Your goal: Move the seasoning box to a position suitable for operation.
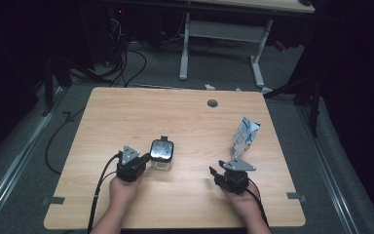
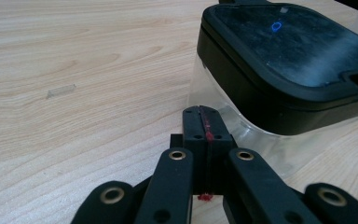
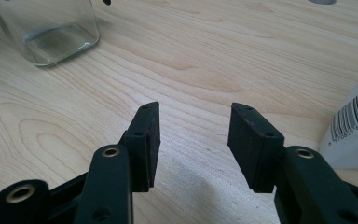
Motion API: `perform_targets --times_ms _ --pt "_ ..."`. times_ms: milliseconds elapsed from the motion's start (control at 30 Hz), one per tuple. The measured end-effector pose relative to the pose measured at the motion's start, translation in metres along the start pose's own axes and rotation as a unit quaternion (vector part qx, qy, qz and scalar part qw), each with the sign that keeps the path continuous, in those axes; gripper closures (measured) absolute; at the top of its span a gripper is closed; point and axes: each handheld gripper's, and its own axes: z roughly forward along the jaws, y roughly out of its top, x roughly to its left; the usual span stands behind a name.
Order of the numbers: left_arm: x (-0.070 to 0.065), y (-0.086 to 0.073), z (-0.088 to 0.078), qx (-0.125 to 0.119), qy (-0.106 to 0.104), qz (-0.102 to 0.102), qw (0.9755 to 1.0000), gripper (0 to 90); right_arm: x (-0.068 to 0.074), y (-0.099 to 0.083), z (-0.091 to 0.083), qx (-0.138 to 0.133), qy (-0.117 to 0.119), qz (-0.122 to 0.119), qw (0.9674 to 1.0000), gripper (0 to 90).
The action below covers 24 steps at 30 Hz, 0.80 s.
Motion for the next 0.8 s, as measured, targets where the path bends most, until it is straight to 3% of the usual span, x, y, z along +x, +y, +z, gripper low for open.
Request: perform_targets --times_ms 167,433,567,733,800 --pt "-0.006 0.0 -0.002 0.003 -0.003 0.008 1.0 90.0 -0.001 0.0 0.0 -0.001 0.001 0.002 1.0 52.7" --pt "-0.026 -0.002 -0.005 0.004 -0.019 0.033 0.9993 90.0 -0.002 0.0 -0.001 -0.001 0.0 0.006 1.0 52.1" --pt "-0.032 -0.003 -0.004 0.004 -0.027 0.035 0.999 90.0 -0.003 0.0 -0.001 -0.003 0.001 0.009 1.0 52.1" --pt "-0.025 -0.002 -0.003 0.002 -0.011 0.031 0.9994 90.0 -0.005 0.0 -0.002 -0.003 0.001 0.012 0.9999 52.5" --pt "-0.008 0.003 0.003 0.009 0.006 0.014 0.9999 90.0 -0.005 0.0 -0.002 -0.006 0.002 0.012 0.9999 53.2"
